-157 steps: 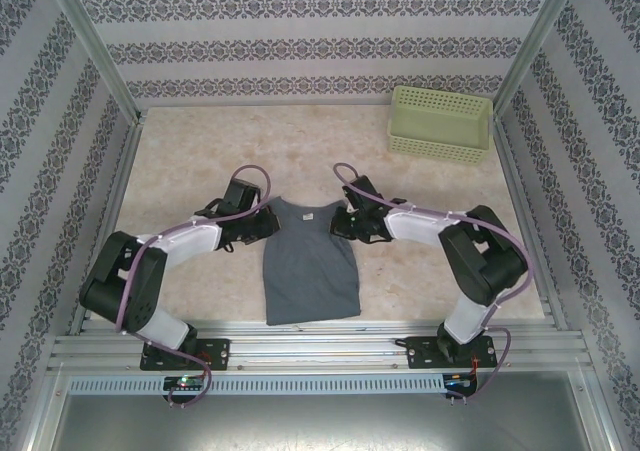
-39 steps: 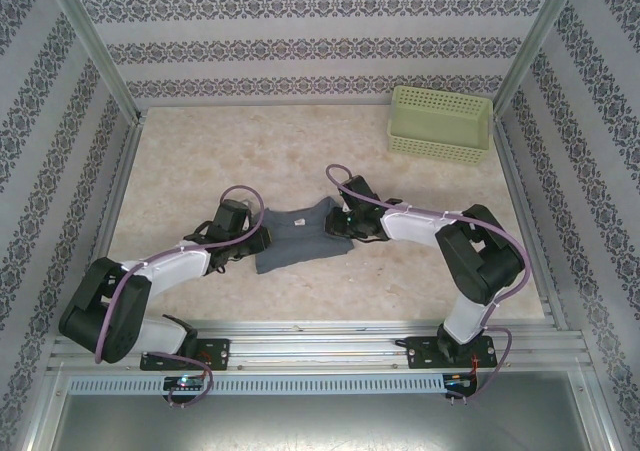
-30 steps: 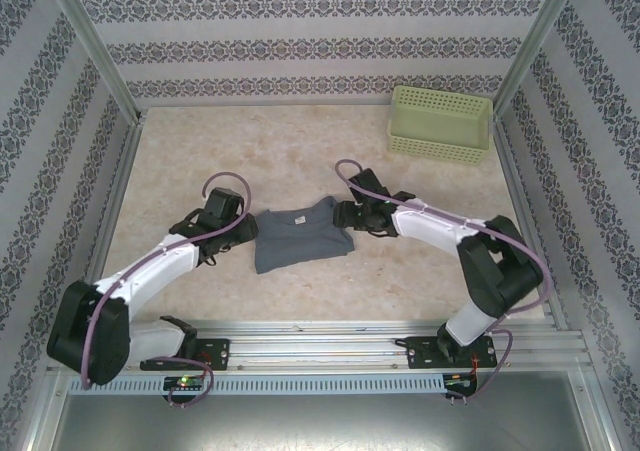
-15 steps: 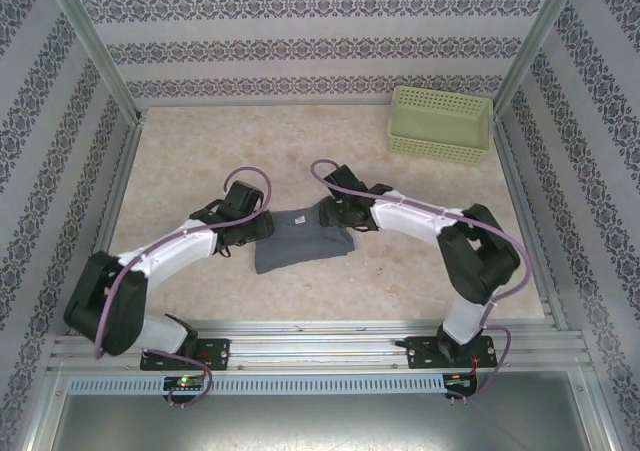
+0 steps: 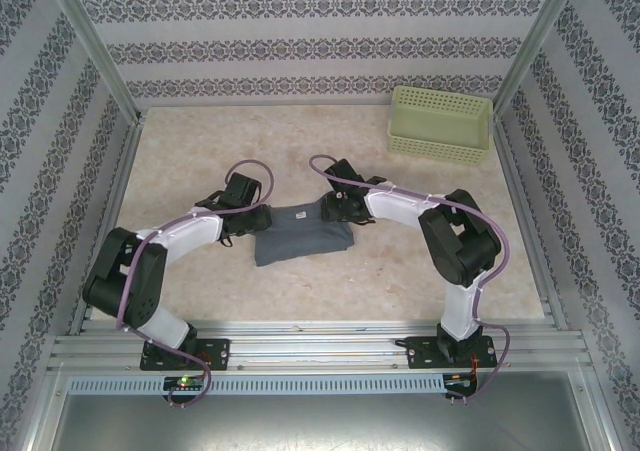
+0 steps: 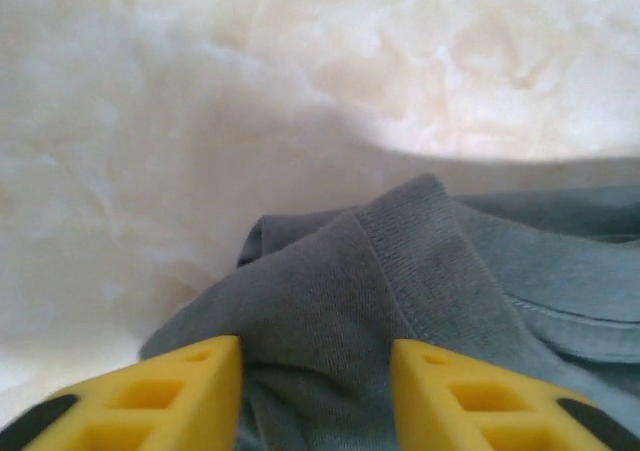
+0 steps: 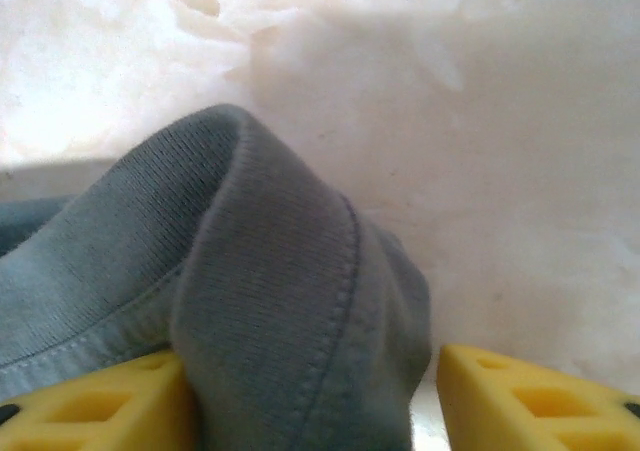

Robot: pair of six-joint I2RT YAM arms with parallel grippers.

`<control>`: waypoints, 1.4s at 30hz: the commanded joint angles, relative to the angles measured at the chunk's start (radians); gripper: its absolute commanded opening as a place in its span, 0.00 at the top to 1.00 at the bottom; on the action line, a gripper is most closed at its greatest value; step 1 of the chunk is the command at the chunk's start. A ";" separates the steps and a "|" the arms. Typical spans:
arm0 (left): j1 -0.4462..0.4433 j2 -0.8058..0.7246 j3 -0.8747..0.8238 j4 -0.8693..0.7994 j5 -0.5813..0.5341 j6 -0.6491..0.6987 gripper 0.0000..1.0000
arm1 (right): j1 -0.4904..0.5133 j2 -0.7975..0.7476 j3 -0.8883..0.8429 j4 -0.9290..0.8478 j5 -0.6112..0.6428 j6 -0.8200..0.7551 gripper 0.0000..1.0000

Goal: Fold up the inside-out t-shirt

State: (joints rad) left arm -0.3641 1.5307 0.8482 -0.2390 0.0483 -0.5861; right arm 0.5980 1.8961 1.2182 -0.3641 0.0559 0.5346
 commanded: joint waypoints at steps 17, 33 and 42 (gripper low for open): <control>0.035 0.083 0.110 -0.092 0.076 -0.087 0.36 | 0.088 -0.174 -0.058 -0.070 0.110 -0.017 0.28; 0.091 0.077 0.054 0.158 0.222 -0.070 0.87 | 0.010 -0.013 0.019 -0.008 0.032 -0.043 0.43; 0.144 -0.001 0.039 0.009 0.141 -0.039 0.53 | 0.008 -0.092 0.019 -0.069 0.096 -0.075 0.22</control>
State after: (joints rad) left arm -0.2344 1.5742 0.8791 -0.1490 0.2398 -0.6476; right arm 0.5938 1.8660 1.2301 -0.3939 0.1024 0.4835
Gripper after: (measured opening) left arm 0.433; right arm 0.762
